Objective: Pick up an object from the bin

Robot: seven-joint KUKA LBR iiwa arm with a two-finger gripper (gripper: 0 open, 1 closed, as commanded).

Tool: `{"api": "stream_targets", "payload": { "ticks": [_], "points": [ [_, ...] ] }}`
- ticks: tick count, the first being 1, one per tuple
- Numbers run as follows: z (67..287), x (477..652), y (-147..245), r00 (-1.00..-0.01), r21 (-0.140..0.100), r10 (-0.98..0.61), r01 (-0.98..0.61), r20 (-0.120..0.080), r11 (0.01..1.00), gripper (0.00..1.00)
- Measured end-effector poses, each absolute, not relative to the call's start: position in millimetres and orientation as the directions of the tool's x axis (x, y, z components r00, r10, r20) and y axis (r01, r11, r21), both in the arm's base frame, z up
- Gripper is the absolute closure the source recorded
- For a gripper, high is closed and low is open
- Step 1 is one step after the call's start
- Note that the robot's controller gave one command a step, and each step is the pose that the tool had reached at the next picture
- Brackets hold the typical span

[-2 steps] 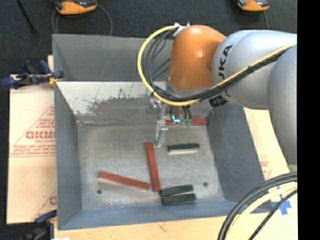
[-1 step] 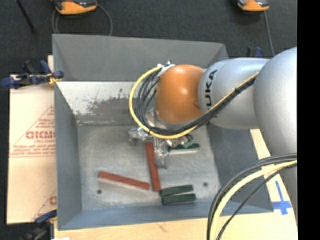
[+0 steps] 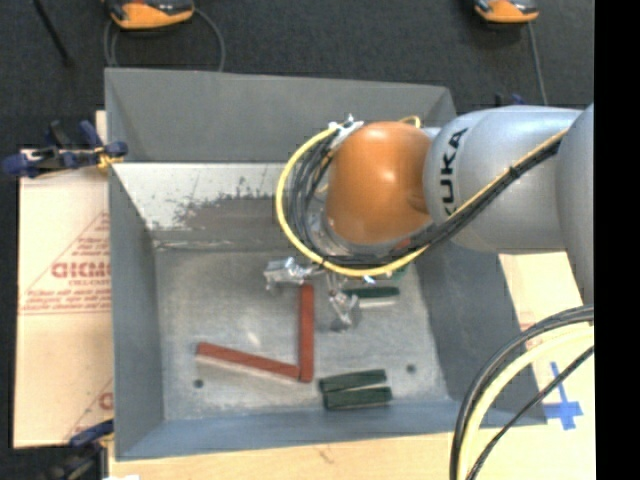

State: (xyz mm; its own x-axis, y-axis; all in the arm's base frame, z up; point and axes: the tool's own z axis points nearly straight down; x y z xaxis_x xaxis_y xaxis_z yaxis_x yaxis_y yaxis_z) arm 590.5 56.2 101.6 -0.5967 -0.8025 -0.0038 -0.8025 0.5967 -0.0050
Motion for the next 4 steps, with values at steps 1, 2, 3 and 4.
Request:
{"api": "stream_targets", "payload": {
  "ticks": [1,2,3,4],
  "points": [
    [100.8,597.6,69.4,-0.510,-0.004,-0.860,-0.860,-0.004,0.510,0.00],
    [72.1,598.7,57.8,-0.205,-0.008,-0.979,-0.979,-0.002,0.205,0.00],
    [74.6,601.1,58.5,-0.211,-0.008,-0.978,-0.978,-0.007,0.211,0.00],
    [75.0,601.2,58.0,-0.213,-0.007,-0.977,-0.977,-0.006,0.213,1.00]
  ]
}}
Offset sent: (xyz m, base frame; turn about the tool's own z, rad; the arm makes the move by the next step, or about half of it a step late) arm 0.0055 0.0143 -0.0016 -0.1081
